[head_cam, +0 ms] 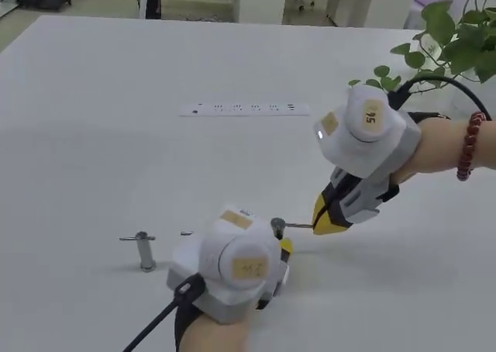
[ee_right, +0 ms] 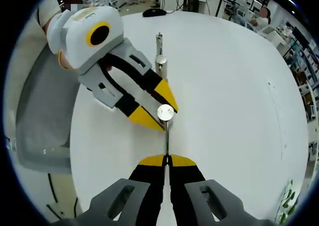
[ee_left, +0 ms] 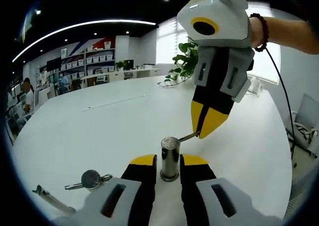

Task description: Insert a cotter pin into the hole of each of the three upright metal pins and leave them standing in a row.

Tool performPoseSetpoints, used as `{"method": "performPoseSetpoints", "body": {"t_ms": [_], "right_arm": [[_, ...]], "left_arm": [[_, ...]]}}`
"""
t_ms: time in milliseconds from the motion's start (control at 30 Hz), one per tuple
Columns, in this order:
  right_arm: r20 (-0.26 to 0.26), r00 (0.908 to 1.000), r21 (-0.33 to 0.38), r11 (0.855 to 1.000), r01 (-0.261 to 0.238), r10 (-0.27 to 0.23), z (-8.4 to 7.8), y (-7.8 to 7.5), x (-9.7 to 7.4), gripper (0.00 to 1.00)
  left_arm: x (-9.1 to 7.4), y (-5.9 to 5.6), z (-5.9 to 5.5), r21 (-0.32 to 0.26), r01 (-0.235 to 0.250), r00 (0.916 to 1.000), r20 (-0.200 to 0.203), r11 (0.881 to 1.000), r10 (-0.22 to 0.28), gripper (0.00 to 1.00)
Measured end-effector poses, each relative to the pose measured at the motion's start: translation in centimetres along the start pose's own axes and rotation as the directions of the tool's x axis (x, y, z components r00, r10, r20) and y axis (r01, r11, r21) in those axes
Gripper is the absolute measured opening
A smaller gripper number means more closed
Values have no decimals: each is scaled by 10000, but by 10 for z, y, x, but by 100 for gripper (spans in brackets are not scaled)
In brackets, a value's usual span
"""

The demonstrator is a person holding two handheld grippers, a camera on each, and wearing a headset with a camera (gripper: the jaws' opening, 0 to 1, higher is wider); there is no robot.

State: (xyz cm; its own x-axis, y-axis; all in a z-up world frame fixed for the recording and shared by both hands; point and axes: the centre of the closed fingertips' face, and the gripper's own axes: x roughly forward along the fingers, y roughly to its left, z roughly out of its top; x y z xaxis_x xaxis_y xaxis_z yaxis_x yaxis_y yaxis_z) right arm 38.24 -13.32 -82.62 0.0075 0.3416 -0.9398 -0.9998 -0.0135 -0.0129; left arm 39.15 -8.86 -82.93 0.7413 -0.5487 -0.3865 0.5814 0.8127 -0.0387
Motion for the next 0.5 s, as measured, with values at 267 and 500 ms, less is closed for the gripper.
{"method": "performPoseSetpoints", "body": {"t_ms": [267, 500], "right_arm": [[-61, 10000, -221, 9998, -21, 20, 0, 0, 1, 3], [-29, 10000, -564, 9984, 10, -11, 5, 1, -2, 3]], "left_arm": [[1, -2, -2, 39, 60, 9999, -103, 10000, -59, 12], [1, -1, -1, 1, 184, 9997, -164, 9998, -184, 11]]}}
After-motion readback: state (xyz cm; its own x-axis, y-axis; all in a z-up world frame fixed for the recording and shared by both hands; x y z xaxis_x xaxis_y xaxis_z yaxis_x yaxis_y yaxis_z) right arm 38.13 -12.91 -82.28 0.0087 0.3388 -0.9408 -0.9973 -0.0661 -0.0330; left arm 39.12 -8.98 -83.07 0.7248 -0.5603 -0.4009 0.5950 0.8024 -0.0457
